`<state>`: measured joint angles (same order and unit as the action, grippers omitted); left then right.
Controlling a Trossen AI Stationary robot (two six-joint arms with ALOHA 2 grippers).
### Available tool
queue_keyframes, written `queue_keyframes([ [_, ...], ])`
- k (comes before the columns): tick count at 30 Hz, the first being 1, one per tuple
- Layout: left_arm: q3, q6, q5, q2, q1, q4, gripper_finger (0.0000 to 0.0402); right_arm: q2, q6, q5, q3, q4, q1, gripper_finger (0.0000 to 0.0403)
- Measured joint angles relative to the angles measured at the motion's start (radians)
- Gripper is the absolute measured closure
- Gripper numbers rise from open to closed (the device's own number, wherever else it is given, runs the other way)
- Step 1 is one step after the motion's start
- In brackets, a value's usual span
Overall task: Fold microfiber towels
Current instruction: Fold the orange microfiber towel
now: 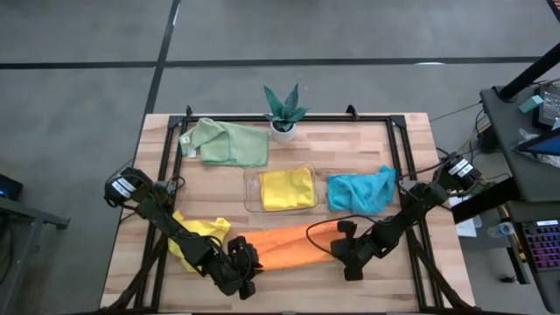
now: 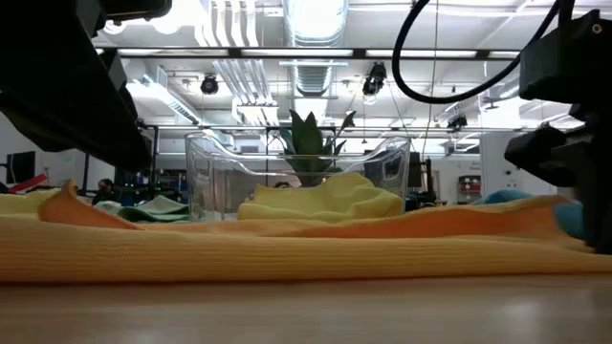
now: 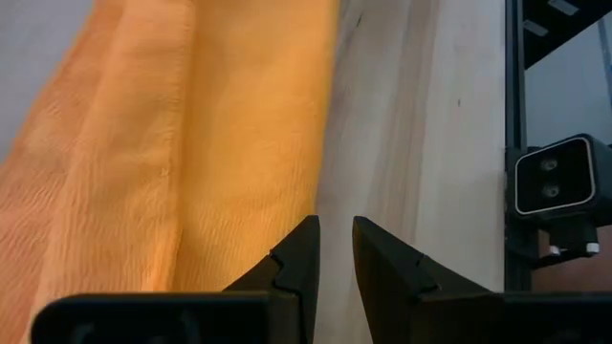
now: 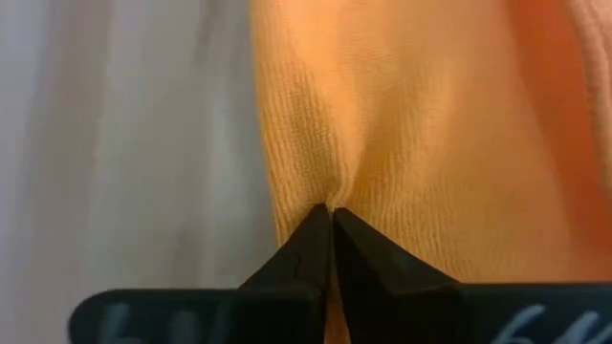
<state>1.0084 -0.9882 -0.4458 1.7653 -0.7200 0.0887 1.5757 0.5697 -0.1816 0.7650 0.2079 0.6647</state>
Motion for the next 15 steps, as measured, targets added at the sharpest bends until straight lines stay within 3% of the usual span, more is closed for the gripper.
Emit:
queue_keyframes([
  [6,0.0,0.0,-0.004,0.0,0.0,0.026,0.035,-0.001,0.015,0.082,0.0,-0.001,0.031,0.0394],
  [15,-0.001,0.002,-0.033,0.034,0.001,0.091,0.035,-0.041,0.017,0.092,-0.004,0.031,0.054,0.0394],
])
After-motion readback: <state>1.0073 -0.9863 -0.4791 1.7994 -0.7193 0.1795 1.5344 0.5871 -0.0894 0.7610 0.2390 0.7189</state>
